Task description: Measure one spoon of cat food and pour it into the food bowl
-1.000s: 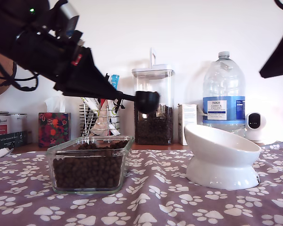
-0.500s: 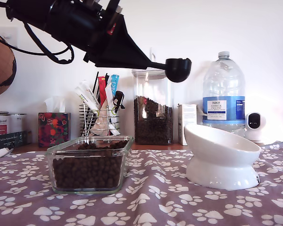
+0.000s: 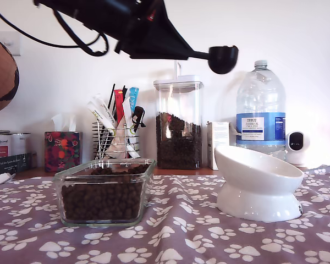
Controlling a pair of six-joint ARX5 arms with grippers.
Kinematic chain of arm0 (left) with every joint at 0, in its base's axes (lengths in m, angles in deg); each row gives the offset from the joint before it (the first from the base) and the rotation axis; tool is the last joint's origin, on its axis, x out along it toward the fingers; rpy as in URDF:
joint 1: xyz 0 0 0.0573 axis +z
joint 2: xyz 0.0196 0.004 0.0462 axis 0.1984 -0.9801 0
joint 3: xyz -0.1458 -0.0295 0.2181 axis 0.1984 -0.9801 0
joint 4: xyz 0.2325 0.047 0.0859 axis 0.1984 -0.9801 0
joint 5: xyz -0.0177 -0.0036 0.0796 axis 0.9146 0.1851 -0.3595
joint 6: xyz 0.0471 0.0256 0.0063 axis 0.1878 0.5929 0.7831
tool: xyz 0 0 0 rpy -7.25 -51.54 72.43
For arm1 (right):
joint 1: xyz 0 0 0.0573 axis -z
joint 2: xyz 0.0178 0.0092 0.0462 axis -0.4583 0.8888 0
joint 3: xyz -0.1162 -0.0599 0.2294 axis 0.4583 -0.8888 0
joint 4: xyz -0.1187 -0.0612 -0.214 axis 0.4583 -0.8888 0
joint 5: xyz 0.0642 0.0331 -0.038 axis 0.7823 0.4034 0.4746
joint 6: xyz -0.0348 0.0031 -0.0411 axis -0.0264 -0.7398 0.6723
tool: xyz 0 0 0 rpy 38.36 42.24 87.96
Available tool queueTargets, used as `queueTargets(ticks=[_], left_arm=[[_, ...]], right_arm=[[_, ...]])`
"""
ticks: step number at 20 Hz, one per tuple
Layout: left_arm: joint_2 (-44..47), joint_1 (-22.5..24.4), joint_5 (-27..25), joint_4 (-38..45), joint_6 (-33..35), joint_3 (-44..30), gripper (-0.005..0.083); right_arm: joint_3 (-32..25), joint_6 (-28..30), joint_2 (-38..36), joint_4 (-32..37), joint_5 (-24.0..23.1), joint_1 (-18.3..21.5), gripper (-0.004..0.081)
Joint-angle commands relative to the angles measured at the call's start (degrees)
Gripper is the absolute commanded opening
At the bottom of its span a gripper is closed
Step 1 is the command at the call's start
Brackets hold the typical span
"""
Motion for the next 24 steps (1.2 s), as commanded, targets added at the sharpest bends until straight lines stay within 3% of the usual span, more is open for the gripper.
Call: queueTargets(ticks=[1, 5, 11, 20, 24], left_arm=[[-3.3, -0.9, -0.1, 0.1, 1.0, 1.0, -0.0019], [-7.3, -2.8, -3.3, -5.7, 6.7, 4.7, -0.0019], [-9.5, -4.5, -8.5, -11.6, 14.0, 8.9, -0.0019], [-9.5, -4.9, -13.7, -12.2, 21.7, 10.1, -0.0019], [-9.6, -6.1, -15.3, -12.1, 26.7, 10.1, -0.0019]], right_arm=[[0.8, 1.4, 0.4, 1.9, -0.1, 0.2, -0.001], [0.8, 3.5, 0.4, 5.2, -3.3, 0.2, -0.001], [0.7, 5.2, 5.3, 6.5, -3.4, 1.8, -0.0011], [0.7, 5.7, 8.5, 10.3, -2.8, 2.1, -0.001], [0.7, 4.3, 13.5, 13.0, -2.3, 2.4, -0.0011]])
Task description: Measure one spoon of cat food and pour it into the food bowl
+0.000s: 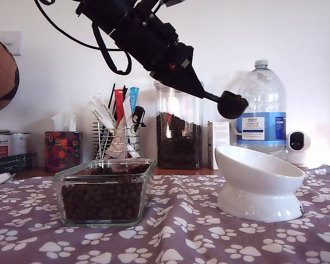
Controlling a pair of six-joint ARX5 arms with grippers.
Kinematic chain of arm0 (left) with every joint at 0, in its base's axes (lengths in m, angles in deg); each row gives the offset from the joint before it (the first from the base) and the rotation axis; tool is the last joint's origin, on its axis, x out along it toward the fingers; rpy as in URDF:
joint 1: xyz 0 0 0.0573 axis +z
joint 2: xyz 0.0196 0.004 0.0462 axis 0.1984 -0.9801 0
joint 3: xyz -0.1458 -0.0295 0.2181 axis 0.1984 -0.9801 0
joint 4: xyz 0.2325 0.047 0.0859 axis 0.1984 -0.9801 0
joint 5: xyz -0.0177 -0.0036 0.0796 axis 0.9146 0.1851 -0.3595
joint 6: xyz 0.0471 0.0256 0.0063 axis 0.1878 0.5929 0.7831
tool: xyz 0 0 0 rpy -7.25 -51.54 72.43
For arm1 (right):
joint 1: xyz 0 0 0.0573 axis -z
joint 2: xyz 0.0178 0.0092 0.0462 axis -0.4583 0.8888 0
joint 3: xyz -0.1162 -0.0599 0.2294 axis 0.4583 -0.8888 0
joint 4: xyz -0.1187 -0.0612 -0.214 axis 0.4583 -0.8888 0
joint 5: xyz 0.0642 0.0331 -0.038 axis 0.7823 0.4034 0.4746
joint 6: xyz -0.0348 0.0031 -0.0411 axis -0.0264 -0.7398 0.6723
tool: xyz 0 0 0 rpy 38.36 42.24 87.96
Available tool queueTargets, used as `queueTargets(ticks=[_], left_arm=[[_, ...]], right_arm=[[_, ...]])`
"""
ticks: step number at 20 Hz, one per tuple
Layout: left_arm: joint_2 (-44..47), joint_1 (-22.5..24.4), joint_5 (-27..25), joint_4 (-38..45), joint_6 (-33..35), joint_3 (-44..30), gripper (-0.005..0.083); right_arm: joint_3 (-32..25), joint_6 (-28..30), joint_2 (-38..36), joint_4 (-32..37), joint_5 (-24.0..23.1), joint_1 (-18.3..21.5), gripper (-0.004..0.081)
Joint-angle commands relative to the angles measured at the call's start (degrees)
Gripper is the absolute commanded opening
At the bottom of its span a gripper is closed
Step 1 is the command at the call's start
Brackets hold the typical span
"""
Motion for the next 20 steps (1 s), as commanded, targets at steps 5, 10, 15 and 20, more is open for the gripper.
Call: queueTargets(ticks=[5, 10, 15, 20], left_arm=[[-2.2, -2.4, -2.5, 1.5, 5.4, 0.5, -0.0019], [-4.8, -2.4, -4.0, 3.6, 8.7, 0.5, -0.0019], [-6.5, -2.4, -6.0, 6.0, 14.2, 0.5, -0.0019], [-6.6, -2.5, -6.3, 6.2, 21.2, 0.5, -0.0019]], right_arm=[[0.7, -2.3, 5.6, 0.8, 1.8, 0.2, -0.001], [0.6, -4.8, 5.9, 0.6, 4.8, 0.2, -0.0011], [0.6, -5.1, 5.9, 0.5, 4.9, 0.1, -0.001], [0.6, -5.0, 5.9, 0.3, 4.9, 0.1, -0.001]])
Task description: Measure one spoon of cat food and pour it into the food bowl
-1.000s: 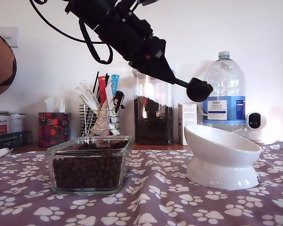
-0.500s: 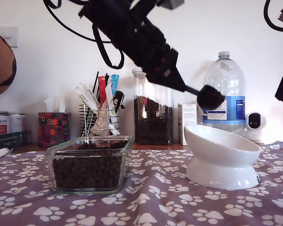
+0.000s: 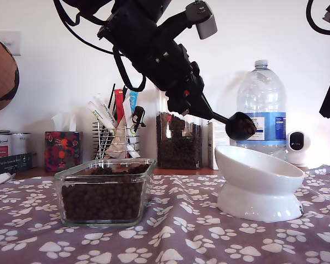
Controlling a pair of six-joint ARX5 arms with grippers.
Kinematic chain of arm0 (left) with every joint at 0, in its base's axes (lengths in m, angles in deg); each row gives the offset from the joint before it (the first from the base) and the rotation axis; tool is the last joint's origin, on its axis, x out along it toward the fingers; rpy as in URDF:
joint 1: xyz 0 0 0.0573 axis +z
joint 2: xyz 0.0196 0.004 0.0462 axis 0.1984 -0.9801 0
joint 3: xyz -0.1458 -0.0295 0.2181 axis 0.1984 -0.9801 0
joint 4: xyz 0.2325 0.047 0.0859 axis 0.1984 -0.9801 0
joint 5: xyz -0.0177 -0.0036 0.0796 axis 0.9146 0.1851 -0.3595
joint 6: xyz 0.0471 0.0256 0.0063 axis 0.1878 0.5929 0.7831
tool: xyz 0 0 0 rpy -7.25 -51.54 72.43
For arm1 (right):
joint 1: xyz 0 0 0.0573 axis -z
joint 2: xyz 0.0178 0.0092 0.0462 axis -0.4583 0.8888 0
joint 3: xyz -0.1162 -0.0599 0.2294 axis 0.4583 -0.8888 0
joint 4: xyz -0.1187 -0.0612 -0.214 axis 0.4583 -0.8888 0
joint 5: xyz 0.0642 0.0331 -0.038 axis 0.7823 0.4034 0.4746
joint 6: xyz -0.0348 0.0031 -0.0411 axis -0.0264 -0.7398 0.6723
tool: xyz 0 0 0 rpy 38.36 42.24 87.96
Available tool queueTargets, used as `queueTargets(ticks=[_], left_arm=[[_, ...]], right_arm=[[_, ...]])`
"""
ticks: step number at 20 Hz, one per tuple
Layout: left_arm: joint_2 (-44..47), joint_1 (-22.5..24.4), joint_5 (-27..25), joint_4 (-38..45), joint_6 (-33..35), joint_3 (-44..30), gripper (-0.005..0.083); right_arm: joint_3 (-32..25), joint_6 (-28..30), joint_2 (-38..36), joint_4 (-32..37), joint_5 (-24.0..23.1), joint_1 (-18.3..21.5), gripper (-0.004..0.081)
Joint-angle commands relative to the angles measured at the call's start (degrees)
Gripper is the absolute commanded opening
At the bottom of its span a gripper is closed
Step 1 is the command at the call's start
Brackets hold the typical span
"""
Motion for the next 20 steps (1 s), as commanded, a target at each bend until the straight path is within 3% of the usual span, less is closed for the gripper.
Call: queueTargets(ticks=[1, 20], left_arm=[[-1.1, -0.1, -0.2, 0.8, 1.8, 0.5, -0.0019], [-4.0, -1.1, -3.8, 0.4, 27.4, 0.5, -0.0019]], right_arm=[[0.6, 0.0, 0.2, 0.2, 0.4, 0.1, -0.001], [0.6, 0.4, 0.2, 0.0, 1.9, 0.1, -0.0011]])
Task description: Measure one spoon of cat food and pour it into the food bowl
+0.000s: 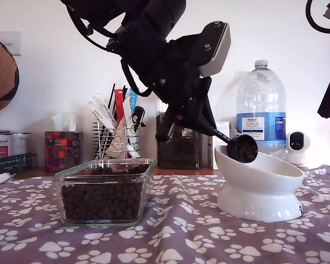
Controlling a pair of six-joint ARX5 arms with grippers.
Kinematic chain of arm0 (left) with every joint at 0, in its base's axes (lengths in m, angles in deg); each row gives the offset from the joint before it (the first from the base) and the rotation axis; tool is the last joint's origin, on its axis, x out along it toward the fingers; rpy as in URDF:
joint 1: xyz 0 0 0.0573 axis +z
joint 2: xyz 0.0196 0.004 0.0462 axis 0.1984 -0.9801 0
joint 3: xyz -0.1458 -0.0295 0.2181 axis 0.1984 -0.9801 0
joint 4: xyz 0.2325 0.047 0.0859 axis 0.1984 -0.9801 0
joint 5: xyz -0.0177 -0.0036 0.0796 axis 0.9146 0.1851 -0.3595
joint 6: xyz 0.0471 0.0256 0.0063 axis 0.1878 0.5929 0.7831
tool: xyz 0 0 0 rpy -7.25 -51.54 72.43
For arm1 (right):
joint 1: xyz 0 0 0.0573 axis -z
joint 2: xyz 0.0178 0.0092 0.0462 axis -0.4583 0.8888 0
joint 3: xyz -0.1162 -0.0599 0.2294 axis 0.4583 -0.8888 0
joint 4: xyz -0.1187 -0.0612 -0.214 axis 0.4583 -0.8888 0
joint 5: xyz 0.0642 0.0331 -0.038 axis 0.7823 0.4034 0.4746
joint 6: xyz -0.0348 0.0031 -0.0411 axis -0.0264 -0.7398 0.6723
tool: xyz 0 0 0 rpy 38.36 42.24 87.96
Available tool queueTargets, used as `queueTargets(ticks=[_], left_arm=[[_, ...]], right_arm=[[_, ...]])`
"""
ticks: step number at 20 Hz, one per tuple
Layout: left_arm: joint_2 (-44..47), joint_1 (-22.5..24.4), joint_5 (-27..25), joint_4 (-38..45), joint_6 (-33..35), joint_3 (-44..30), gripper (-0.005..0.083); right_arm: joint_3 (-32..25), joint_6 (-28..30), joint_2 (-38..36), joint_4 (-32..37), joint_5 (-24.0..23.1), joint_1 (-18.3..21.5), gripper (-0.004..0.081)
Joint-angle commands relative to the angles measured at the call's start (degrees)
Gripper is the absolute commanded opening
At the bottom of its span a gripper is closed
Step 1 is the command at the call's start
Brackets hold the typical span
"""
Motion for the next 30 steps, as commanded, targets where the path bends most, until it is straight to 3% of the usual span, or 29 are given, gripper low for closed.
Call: queueTargets(ticks=[1, 14, 27, 30], left_arm=[[-1.2, -0.1, 0.0, 0.7, 2.8, 0.5, -0.0019], [-1.2, -0.4, 0.0, 1.2, 25.6, 0.5, -0.0019], [-1.2, -2.3, 0.0, 3.0, 39.6, 0.5, -0.0019], [-1.2, -2.3, -0.4, 5.4, 39.6, 0.5, -0.0018]], right_arm=[[0.7, 0.2, 0.2, 0.3, 0.4, 0.1, -0.0011], [0.6, 0.3, 0.2, -1.1, 1.9, 0.1, -0.001], [0.7, 1.3, 0.2, -2.6, 3.4, 0.0, -0.0011], [0.6, 1.3, 0.2, -2.9, 3.4, 0.0, -0.001]])
